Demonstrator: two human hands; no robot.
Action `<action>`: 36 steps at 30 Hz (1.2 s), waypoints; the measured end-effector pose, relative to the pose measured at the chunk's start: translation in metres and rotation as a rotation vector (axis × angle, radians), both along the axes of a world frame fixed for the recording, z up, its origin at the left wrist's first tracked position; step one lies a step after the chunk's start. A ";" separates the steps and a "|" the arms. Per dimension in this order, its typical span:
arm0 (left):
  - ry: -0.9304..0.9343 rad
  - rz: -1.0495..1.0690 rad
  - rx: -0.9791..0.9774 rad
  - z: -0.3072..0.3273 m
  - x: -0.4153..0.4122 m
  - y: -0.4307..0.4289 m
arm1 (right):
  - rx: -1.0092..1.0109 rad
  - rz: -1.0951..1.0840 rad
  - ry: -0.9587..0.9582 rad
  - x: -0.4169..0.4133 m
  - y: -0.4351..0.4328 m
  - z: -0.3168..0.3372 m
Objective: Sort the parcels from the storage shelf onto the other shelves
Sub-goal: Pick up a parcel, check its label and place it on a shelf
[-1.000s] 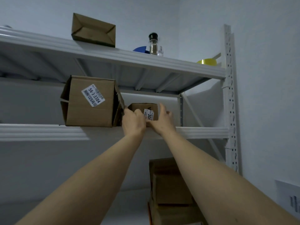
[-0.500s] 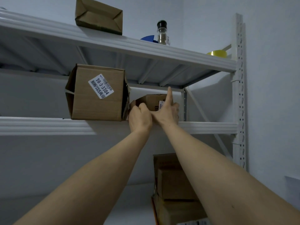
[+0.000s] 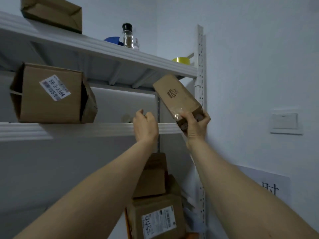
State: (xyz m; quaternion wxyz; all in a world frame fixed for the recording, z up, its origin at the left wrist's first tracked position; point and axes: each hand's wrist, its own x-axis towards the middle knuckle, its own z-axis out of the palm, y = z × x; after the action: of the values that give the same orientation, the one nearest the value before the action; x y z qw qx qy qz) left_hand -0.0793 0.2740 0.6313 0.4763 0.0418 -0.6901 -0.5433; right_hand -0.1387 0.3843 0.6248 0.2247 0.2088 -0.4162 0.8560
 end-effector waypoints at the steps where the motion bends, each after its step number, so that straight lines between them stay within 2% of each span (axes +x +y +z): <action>1: -0.013 -0.011 0.000 -0.002 0.000 0.009 | -0.034 0.015 -0.035 0.002 0.013 -0.007; 6: -0.112 -0.177 0.040 -0.027 -0.007 0.057 | -0.009 -0.040 -0.192 0.005 0.082 -0.058; 11: -0.404 -0.432 0.212 -0.065 -0.014 0.099 | 0.271 -0.099 -0.273 0.011 0.128 -0.121; 16: -0.591 -0.631 0.295 -0.106 -0.014 0.114 | 0.483 -0.147 -0.289 0.020 0.131 -0.168; 23: -0.605 -0.563 0.429 -0.139 -0.014 0.091 | 0.708 -0.177 -0.222 0.031 0.111 -0.188; 25: -0.591 -0.535 0.450 -0.143 -0.013 0.076 | 0.709 -0.097 -0.257 0.034 0.101 -0.187; 29: -0.615 -0.524 0.402 -0.147 -0.009 0.040 | 0.420 0.272 -0.498 0.027 0.086 -0.187; 33: -0.717 -0.570 0.347 -0.154 -0.007 0.011 | 0.478 0.423 -0.667 0.012 0.070 -0.194; 36: -0.756 -0.601 0.362 -0.158 -0.010 -0.003 | 0.420 0.524 -0.706 0.007 0.054 -0.196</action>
State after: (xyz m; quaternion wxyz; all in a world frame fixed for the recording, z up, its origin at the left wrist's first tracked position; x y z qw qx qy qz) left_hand -0.0889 0.2707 0.4736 0.0016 0.1167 -0.6905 -0.7138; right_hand -0.1314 0.4380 0.4290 -0.2004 0.0444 -0.5642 0.7997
